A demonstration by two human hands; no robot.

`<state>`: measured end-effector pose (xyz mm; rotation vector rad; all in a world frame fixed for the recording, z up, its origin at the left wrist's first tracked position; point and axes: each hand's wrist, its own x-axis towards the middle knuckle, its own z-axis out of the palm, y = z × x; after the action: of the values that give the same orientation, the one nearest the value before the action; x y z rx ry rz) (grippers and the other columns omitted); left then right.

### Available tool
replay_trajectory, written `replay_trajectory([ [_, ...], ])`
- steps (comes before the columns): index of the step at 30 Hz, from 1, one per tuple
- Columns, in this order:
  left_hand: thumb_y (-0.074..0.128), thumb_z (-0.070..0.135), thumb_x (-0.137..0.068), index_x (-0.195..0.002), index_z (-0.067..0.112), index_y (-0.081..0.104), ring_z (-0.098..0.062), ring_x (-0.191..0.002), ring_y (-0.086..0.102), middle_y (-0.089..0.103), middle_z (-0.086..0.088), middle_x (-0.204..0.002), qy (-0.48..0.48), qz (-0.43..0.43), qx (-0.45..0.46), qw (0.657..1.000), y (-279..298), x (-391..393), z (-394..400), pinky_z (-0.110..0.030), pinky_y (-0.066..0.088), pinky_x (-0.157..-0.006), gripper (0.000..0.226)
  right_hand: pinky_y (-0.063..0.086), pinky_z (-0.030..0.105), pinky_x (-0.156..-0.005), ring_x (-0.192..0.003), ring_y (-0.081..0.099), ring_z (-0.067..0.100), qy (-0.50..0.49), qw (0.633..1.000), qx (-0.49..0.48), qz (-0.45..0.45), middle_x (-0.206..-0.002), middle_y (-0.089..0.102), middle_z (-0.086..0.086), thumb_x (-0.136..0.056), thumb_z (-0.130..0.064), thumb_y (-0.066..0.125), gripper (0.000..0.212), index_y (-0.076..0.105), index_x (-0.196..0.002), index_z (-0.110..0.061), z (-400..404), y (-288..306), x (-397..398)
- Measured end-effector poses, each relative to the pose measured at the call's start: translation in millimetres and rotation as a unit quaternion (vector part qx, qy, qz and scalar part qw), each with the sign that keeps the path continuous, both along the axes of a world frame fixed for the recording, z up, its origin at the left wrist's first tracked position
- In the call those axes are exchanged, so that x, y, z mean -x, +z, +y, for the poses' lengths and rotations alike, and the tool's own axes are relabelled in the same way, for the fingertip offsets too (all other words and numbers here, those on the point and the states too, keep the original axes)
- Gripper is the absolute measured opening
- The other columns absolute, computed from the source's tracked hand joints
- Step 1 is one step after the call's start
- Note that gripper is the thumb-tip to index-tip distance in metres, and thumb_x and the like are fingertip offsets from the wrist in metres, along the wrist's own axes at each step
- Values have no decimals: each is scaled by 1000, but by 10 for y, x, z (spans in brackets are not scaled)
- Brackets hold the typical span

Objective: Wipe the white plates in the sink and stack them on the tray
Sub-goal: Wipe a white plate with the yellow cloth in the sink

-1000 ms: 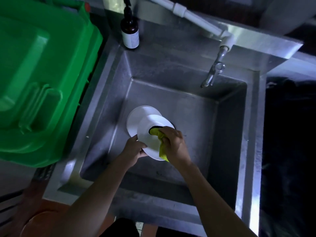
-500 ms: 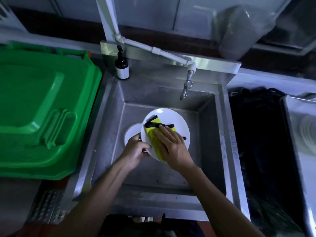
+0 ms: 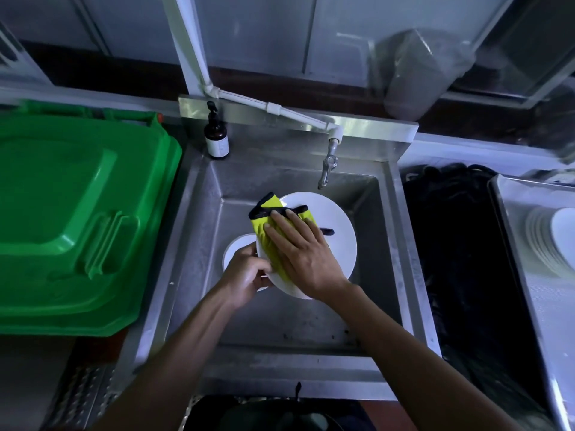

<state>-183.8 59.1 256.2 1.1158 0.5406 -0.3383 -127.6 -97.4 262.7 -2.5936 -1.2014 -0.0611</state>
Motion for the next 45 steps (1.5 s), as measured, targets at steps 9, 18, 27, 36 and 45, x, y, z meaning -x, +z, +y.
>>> replay_trajectory([
  [9, 56, 1, -53, -104, 9, 69, -36, -90, 65, 73, -13, -95, 44, 13, -34, 998, 62, 103, -14, -60, 54, -87, 54, 21, 53, -121, -155, 14, 29, -76, 996, -37, 17, -166, 22, 3, -106, -28, 35, 52, 31, -157, -19, 58, 88, -325],
  [18, 58, 2, -54, -98, 12, 74, -34, -87, 66, 75, -14, -98, 100, 14, -17, 995, 105, 140, -34, -46, 56, -75, 48, 23, 52, -121, -154, 16, 30, -180, 983, -22, 12, -166, 22, 4, -106, -29, 33, 52, 32, -157, -19, -131, -51, -371],
  [27, 56, 1, -53, -106, 2, 67, -31, -84, 63, 72, -9, -92, 138, 0, -25, 990, 158, 60, -24, -45, 57, -74, 54, 22, 51, -122, -155, 11, 27, -260, 963, -15, 66, -168, 17, 2, -105, -27, 34, 52, 30, -157, -21, -229, -237, -34],
  [36, 46, -17, -76, -108, -3, 67, -34, -84, 61, 69, -19, -95, 145, 3, -34, 989, 124, 27, -97, -47, 55, -76, 41, 17, 49, -123, -156, 3, 24, -261, 957, -33, 119, -169, 8, 2, -108, -26, 29, 53, 20, -160, -19, 52, -266, 415],
  [45, 42, -11, -74, -95, 9, 66, -20, -59, 53, 58, -5, -69, 153, -34, 5, 988, 142, 101, 3, -24, 43, -49, 38, 28, 48, -119, -154, 19, 28, -185, 972, -94, 109, -165, 27, 2, -100, -42, 20, 60, 40, -153, -19, 348, -69, 523],
])
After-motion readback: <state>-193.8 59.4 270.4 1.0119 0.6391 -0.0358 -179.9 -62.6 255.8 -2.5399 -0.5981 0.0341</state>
